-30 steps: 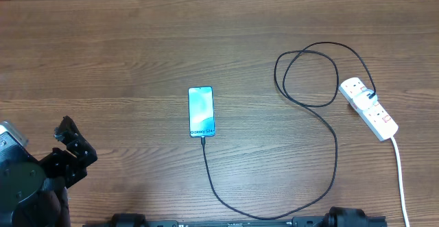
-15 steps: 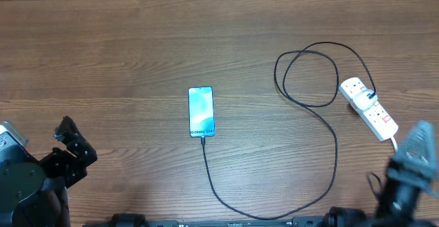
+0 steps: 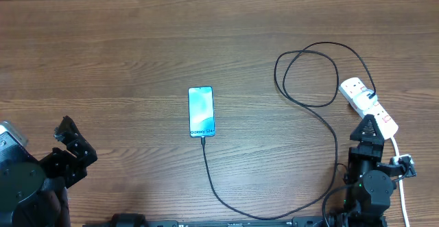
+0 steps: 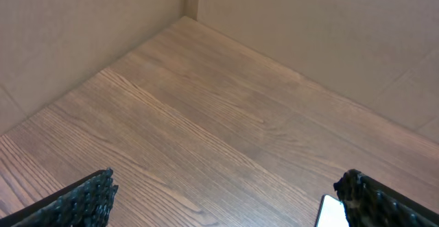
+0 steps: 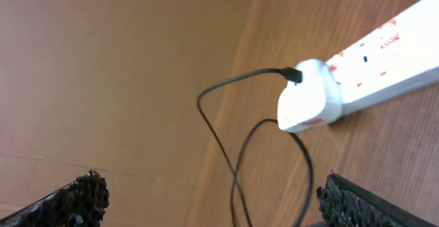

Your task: Plug charger to phone and switch on socket

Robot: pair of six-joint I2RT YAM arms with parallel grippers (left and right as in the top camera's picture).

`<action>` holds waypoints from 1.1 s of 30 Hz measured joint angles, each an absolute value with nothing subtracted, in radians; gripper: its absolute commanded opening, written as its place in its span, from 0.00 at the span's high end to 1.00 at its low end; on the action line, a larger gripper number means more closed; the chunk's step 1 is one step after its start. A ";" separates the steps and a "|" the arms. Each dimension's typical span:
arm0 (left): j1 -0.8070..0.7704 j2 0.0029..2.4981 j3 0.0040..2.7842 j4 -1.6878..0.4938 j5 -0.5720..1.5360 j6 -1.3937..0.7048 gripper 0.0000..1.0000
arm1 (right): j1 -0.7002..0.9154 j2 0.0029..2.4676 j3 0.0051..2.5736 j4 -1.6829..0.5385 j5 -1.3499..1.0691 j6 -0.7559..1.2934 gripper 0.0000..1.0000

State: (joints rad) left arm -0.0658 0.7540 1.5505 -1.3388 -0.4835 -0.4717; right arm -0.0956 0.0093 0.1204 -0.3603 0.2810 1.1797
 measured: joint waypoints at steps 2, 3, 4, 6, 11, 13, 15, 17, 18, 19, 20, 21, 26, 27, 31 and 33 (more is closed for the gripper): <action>-0.066 0.754 1.551 -1.339 -0.484 -0.472 0.00 | -0.096 0.009 0.120 -0.380 0.281 1.182 0.00; -0.066 0.754 1.551 -1.339 -0.484 -0.472 0.00 | -0.096 0.009 0.120 -0.392 0.281 1.183 0.00; -0.066 0.754 1.551 -1.339 -0.484 -0.472 0.00 | -0.096 0.010 0.120 -0.392 0.281 1.183 0.00; -0.066 0.754 1.551 -1.339 -0.484 -0.472 0.00 | -0.096 0.010 0.120 -0.393 0.281 1.183 0.00; -0.066 0.754 1.551 -1.339 -0.484 -0.472 0.00 | -0.096 0.010 0.120 -0.393 0.281 1.184 0.00; -0.066 0.754 1.551 -1.339 -0.484 -0.472 0.00 | -0.096 0.010 0.120 -0.392 0.281 1.185 0.00; -0.066 0.754 1.551 -1.339 -0.484 -0.472 0.00 | -0.096 0.010 0.120 -0.393 0.281 1.185 0.00; -0.066 0.754 1.551 -1.339 -0.484 -0.472 0.00 | -0.096 0.010 0.120 -0.392 0.281 1.185 0.00; -0.066 0.754 1.551 -1.339 -0.484 -0.472 0.00 | -0.096 0.010 0.120 -0.392 0.281 1.185 0.00; -0.066 0.754 1.551 -1.339 -0.484 -0.472 0.00 | -0.096 0.010 0.120 -0.393 0.280 1.185 0.00; -0.066 0.754 1.551 -1.339 -0.484 -0.472 0.00 | -0.096 0.010 0.120 -0.393 0.281 1.186 0.00; -0.066 0.754 1.551 -1.339 -0.484 -0.472 0.00 | -0.096 0.010 0.120 -0.392 0.281 1.186 0.00; -0.066 0.754 1.551 -1.339 -0.484 -0.472 0.00 | -0.096 0.010 0.120 -0.393 0.281 1.185 0.00; -0.066 0.754 1.551 -1.339 -0.484 -0.472 0.00 | -0.096 0.010 0.120 -0.392 0.281 1.186 0.00; -0.066 0.754 1.551 -1.339 -0.484 -0.472 0.01 | -0.096 0.010 0.120 -0.385 0.297 1.186 0.00; -0.066 0.754 1.551 -1.339 -0.484 -0.472 0.01 | -0.096 0.010 0.120 -0.364 0.303 1.186 0.00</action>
State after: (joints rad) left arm -0.0658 0.7540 1.5505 -1.3388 -0.4835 -0.4717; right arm -0.0956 0.0101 0.1204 -0.3645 0.3027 1.1858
